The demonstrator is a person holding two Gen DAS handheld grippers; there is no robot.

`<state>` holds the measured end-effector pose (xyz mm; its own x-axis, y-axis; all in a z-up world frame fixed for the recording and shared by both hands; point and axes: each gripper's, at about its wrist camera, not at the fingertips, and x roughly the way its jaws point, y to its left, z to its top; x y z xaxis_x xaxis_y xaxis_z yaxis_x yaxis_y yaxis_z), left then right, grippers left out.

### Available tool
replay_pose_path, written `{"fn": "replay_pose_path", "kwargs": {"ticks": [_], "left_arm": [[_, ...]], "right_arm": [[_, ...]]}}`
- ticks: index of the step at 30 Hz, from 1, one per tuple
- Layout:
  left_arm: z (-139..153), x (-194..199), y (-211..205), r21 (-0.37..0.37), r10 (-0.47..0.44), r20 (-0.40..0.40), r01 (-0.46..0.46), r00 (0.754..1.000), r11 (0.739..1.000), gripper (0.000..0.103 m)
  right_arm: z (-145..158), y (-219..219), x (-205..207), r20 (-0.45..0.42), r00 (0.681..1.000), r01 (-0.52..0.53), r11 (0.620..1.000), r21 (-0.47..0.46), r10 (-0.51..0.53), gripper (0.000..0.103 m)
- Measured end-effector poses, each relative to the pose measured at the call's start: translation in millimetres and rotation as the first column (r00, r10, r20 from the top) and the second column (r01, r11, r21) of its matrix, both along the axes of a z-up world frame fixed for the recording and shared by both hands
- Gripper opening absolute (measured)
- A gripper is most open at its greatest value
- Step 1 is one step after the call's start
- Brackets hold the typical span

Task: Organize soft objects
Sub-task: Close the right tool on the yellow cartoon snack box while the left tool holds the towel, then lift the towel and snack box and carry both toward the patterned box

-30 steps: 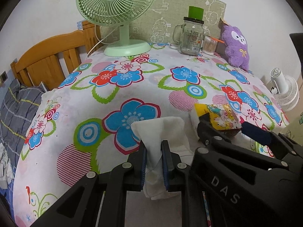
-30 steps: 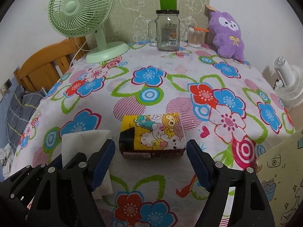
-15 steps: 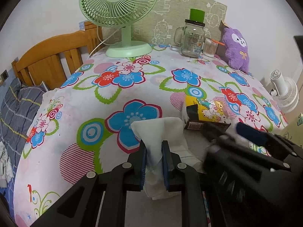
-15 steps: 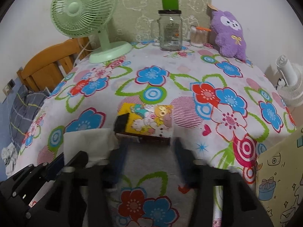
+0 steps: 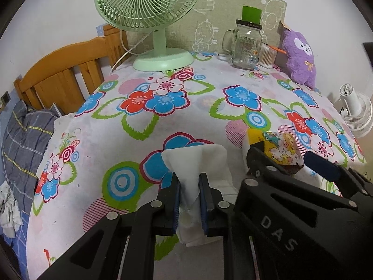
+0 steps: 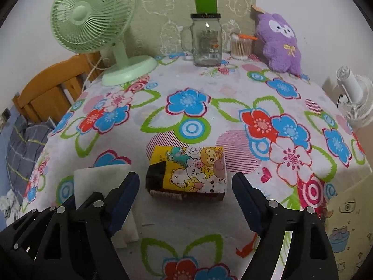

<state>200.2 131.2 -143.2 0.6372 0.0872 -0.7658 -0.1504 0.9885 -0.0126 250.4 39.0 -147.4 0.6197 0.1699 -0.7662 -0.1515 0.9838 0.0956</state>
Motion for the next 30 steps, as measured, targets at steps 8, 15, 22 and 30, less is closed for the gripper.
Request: {"fn": "replay_pose_path", "kwargs": {"ticks": [8,15,22,30], "left_arm": [[-3,0,0,0.007,-0.001,0.005,0.001,1.000,1.000,0.013],[1,-6,-3,0.005,-0.008,0.017,0.008,1.000,1.000,0.013],[7,-18,-11,-0.008,-0.015,0.031,0.016,0.999,1.000,0.013],[18,-37,-23,-0.018,-0.020,0.059,0.021,0.998,1.000,0.013]], "right_arm": [[-9,1,3,-0.031,1.000,0.003,1.000,0.008,-0.003,0.073],[-4,-3,-3,-0.016,1.000,0.008,1.000,0.000,-0.008,0.070],[6,-9,-18,0.002,1.000,-0.010,1.000,0.003,0.010,0.070],[20,-23,-40,0.025,1.000,-0.016,1.000,0.016,0.016,0.070]]}}
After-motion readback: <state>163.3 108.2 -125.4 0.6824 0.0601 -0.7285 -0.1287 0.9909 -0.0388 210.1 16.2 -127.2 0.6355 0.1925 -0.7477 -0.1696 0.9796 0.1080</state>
